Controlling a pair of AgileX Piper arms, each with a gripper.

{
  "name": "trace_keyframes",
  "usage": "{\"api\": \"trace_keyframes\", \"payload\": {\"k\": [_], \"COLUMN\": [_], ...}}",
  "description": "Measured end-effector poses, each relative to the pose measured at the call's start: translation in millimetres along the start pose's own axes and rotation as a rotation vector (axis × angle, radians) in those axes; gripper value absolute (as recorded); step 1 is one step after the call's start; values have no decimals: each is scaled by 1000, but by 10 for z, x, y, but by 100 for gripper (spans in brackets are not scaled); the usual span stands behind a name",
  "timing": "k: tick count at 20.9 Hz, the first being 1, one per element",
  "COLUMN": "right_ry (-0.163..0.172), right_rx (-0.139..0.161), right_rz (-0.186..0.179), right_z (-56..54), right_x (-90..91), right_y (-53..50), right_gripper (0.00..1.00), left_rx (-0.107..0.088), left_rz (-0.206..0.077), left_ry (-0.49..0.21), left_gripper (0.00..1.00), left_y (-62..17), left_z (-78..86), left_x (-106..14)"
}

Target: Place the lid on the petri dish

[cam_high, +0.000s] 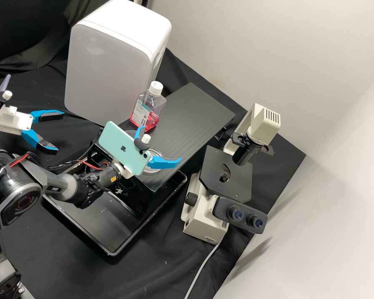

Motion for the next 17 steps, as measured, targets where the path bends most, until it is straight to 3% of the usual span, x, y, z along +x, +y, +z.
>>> {"api": "trace_keyframes", "payload": {"k": [12,14,17], "right_ry": [1,25,106], "right_rx": [0,1,-9], "right_rz": [1,9,26], "right_z": [-8,-75,-246], "right_x": [-51,-103,-169], "right_y": [10,32,10], "right_gripper": [100,100,100], "left_rx": [0,0,0], "left_rz": [0,0,0], "left_ry": [0,0,0], "left_gripper": [100,100,100], "left_y": [0,0,0], "left_z": [0,0,0], "left_x": [0,0,0]}}
